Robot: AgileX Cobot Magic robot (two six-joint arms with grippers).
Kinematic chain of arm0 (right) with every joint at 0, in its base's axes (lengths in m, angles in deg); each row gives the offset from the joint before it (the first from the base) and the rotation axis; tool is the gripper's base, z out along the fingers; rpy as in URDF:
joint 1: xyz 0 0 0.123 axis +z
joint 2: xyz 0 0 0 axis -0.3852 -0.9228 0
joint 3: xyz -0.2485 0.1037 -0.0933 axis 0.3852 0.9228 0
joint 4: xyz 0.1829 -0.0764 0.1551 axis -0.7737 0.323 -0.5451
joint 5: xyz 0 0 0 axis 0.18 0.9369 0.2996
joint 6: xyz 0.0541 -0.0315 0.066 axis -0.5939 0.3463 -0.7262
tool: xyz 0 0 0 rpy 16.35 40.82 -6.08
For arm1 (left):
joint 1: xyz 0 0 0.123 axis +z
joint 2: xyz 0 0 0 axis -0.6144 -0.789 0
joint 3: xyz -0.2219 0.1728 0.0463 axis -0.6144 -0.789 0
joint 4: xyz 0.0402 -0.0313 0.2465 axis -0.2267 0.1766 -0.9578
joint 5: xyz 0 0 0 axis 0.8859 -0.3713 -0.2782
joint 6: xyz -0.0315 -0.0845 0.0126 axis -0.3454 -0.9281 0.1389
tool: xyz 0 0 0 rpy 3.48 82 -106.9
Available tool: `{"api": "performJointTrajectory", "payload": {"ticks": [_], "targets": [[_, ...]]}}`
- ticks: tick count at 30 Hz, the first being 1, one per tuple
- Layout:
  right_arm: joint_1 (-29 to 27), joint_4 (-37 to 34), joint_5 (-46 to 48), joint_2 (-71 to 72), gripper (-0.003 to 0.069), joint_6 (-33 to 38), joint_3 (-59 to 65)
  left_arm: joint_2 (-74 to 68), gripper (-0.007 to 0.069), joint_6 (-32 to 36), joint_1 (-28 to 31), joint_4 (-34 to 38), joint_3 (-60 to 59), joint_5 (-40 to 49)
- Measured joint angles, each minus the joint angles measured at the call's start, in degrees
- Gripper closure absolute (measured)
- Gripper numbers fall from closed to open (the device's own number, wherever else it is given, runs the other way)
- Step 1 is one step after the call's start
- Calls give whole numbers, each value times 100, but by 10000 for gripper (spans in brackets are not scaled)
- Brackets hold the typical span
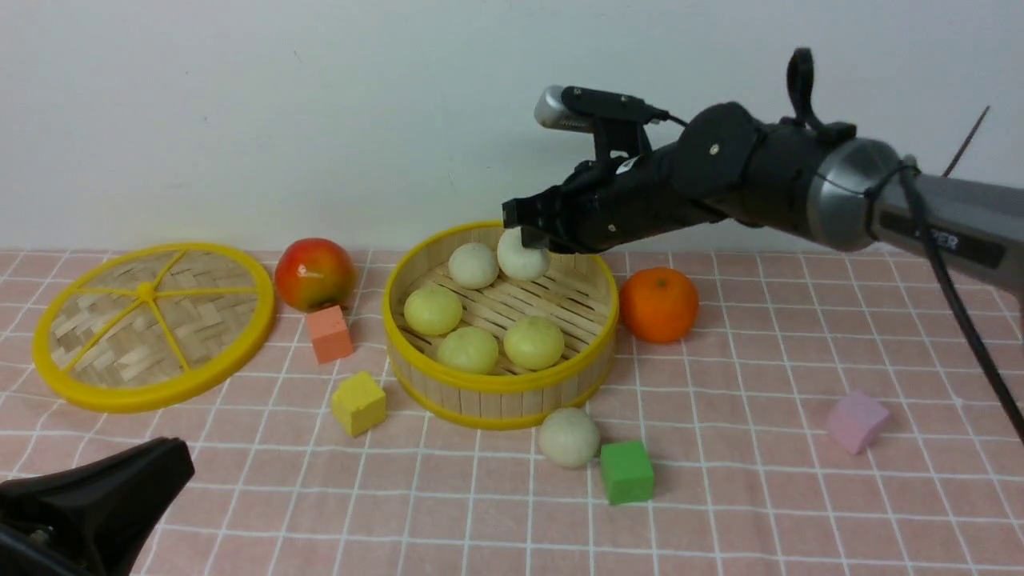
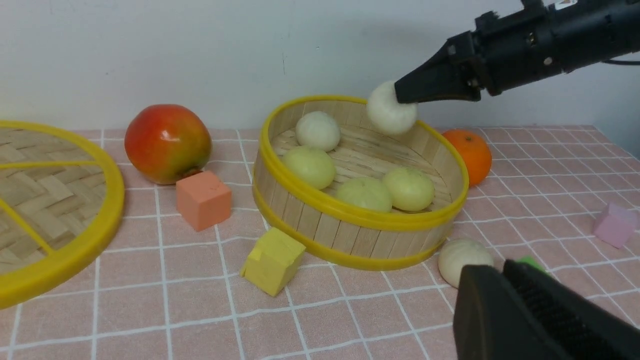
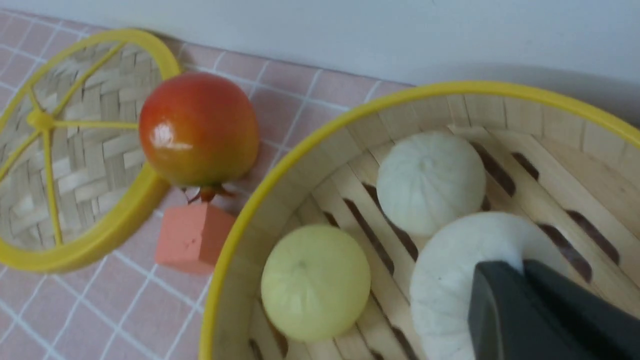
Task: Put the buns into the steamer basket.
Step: Use the right arm to put the steamed stuffed bun into the steamer
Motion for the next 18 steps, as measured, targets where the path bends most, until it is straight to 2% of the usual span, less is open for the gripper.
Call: {"api": "performJointTrajectory", "payload": {"ticks": [3,6,12,17,18], "targets": [[0,-478,-454,-206,642,484,0,0,568,0,0,0,0,0],[0,-643,-691,-327,639,691,0,0,567,0,0,0,0,0],[0,-755,-872,-521,631,763,0,0,563,0,0,0,0,0],[0,-799,-903,-657,576,763,0,0,553,0,0,0,0,0],[0,-805,-882,-672,539,763,0,0,551,0,0,0,0,0]]}}
